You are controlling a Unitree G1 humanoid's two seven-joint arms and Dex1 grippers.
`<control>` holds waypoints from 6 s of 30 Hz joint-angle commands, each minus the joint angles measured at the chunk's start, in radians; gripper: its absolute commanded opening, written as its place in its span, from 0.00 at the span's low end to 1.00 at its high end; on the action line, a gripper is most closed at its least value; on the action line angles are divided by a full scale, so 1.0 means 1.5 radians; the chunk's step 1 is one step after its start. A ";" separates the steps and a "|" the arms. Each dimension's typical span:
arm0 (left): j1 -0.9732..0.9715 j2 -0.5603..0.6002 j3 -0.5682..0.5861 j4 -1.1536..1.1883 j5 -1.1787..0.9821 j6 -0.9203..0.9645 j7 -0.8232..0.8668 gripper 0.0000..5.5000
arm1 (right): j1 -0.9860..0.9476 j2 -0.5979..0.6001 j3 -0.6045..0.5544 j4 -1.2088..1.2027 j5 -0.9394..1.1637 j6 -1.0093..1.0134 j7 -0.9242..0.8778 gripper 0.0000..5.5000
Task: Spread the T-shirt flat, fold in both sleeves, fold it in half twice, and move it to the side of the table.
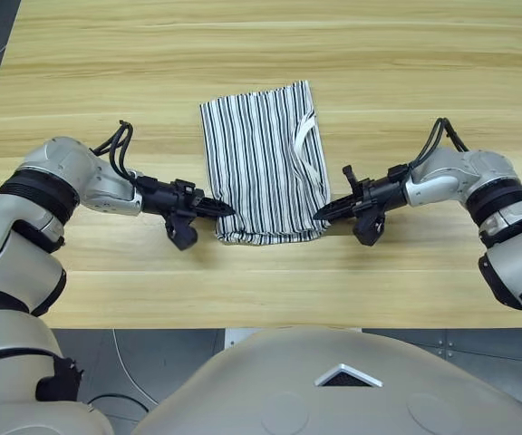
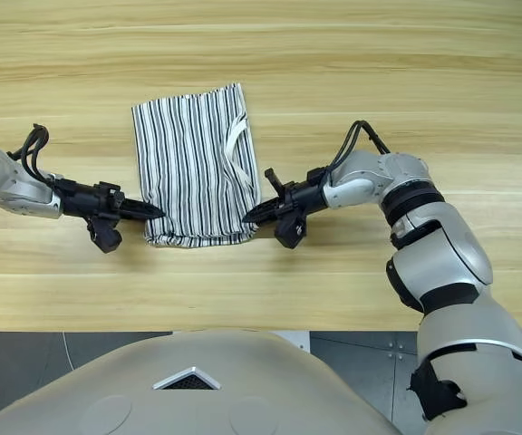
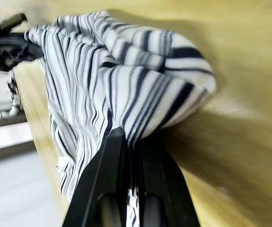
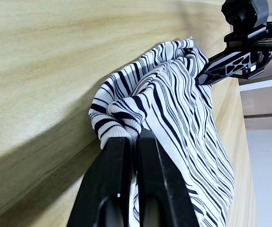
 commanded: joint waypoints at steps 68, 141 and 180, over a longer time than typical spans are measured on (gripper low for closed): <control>0.134 -0.125 0.525 -0.088 -1.000 0.708 -1.304 0.02 | -0.009 0.069 -0.246 -0.145 0.464 0.648 0.459 0.02; -0.158 -0.203 0.740 0.284 -0.857 0.781 -0.848 0.26 | -0.155 0.073 -0.220 0.256 0.193 1.009 0.586 0.31; -0.162 -0.227 0.783 0.233 -0.866 0.722 -0.663 0.26 | -0.109 -0.010 -0.168 0.271 0.090 0.874 0.257 0.31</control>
